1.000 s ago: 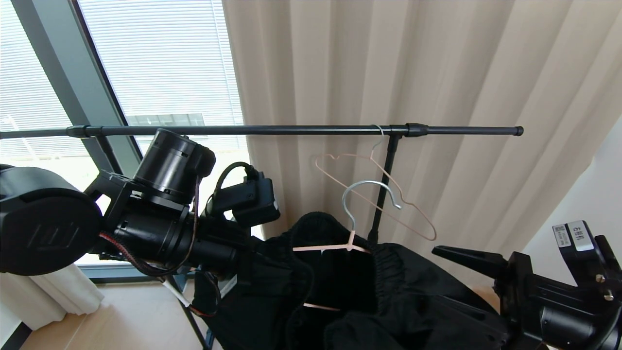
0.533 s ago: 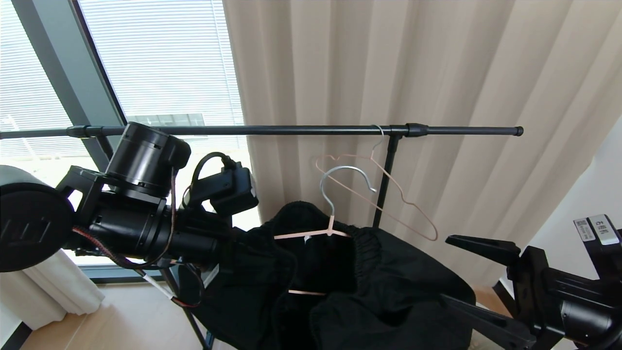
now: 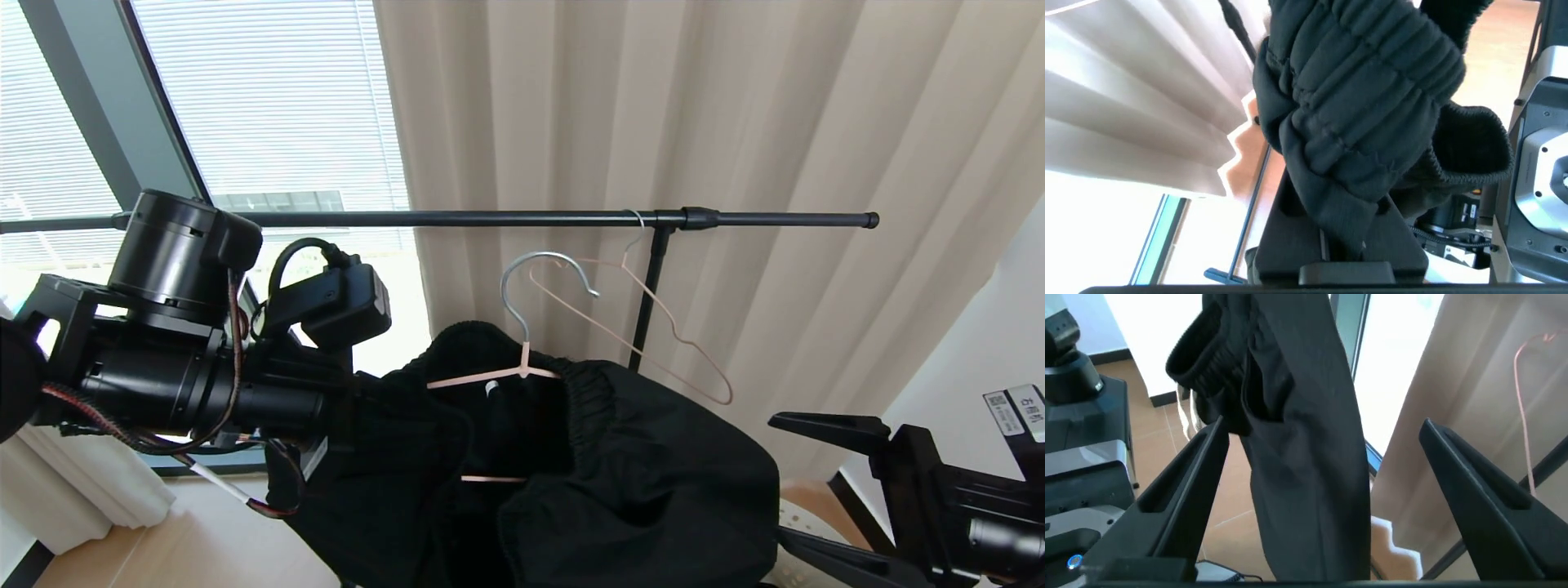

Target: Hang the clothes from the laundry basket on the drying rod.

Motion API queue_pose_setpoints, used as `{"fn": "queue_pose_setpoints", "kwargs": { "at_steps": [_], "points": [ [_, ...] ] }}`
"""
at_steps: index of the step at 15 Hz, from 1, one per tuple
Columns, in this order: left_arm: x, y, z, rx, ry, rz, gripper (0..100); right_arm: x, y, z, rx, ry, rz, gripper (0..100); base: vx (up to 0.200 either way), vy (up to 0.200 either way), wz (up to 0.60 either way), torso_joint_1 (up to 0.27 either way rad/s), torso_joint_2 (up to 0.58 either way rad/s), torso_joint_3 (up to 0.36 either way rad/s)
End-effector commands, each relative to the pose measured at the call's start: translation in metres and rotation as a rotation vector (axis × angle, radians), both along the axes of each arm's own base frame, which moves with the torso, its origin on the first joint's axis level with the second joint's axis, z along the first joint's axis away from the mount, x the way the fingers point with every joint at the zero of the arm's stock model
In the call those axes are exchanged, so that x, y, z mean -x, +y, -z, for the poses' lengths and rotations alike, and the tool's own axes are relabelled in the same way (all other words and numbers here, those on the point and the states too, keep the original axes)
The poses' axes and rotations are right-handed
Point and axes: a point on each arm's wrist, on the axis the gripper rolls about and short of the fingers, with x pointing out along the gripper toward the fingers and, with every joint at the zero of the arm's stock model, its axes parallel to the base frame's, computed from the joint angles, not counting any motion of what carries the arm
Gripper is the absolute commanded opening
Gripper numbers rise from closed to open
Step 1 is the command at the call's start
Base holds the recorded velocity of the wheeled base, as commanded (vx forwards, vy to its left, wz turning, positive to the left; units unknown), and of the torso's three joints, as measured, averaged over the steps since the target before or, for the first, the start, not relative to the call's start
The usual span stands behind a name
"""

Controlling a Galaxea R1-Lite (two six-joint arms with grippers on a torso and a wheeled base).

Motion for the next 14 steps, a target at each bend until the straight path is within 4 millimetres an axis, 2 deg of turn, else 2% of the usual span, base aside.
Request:
{"fn": "queue_pose_setpoints", "kwargs": {
  "at_steps": [1, 7, 12, 13, 14],
  "points": [
    [0.004, 0.005, -0.006, 0.010, -0.023, -0.012, 0, -0.011, 0.001, 0.016, 0.036, 0.045, -0.003, 100, 0.000, 0.000, 0.00, 0.000, 0.00, 0.000],
    [0.012, 0.018, -0.009, 0.016, -0.036, -0.048, 0, -0.031, 0.003, 0.054, 0.148, 0.069, -0.019, 100, 0.000, 0.000, 0.00, 0.000, 0.00, 0.000],
    [0.014, 0.019, -0.009, 0.017, -0.033, -0.055, 0, -0.037, 0.004, 0.061, 0.156, 0.088, -0.006, 100, 0.000, 0.000, 0.00, 0.000, 0.00, 0.000],
    [0.015, 0.020, -0.009, 0.018, -0.034, -0.056, 0, -0.037, 0.004, 0.062, 0.158, 0.088, 0.000, 0, 0.000, 0.000, 0.00, 0.000, 0.00, 0.000],
    [0.015, 0.020, -0.009, 0.018, -0.033, -0.059, 0, -0.038, 0.004, 0.061, 0.155, 0.076, 0.001, 0, 0.000, 0.000, 0.00, 0.000, 0.00, 0.000]
  ]
}}
